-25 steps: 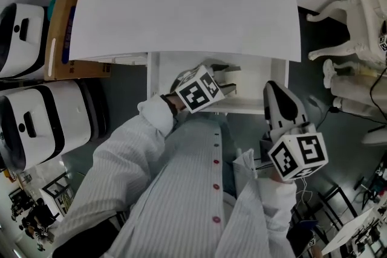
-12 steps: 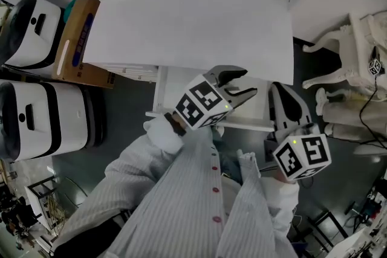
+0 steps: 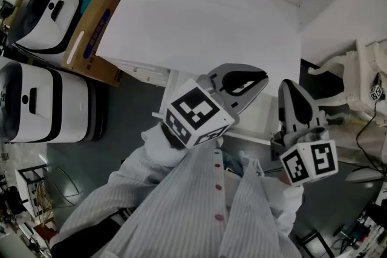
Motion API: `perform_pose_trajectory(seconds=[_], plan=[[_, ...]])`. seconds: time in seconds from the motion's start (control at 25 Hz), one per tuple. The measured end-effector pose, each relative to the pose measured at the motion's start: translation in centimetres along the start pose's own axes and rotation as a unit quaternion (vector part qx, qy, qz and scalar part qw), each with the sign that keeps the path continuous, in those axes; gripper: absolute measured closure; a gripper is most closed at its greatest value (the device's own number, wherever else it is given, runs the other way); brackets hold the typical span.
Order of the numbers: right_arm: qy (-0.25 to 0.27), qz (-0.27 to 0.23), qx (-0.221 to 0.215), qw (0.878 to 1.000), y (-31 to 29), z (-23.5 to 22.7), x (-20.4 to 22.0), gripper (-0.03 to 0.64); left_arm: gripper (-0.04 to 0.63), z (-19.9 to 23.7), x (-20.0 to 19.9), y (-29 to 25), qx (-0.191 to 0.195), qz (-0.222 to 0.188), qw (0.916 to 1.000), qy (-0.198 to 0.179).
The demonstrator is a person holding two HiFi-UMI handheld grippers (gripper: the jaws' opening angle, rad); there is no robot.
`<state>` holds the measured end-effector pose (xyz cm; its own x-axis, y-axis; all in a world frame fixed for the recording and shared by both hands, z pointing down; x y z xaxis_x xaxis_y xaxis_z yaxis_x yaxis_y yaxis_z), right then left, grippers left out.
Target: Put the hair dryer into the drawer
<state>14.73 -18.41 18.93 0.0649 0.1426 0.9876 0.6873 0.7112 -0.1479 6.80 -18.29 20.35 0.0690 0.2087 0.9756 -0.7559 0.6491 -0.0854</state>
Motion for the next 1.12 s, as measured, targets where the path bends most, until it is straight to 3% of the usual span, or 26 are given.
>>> perform_pose_trajectory(seconds=[0.72,1.12], plan=[[0.007,0.002,-0.017,1.000,-0.1,1.9,-0.5,0.606,0.586,-0.8,-1.8,1.4,0.017,-0.005,0.9998,-0.010],[0.005,0.011,-0.021,1.000,0.4,1.7,-0.2,0.606,0.586,0.5,-2.9,1.1,-0.006,-0.016,0.9993,-0.034]])
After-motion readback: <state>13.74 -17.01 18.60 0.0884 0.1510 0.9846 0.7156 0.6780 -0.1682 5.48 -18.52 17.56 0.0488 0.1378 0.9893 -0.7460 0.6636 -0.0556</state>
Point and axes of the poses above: the fingertips, and each gripper's own axes: y backward along the fingers, z to its left, x out of its underside, the point moved 3 cm from there along y, backward along the fingers, and after that the axes turned 2 degrees about y, right-handed, at the moved point
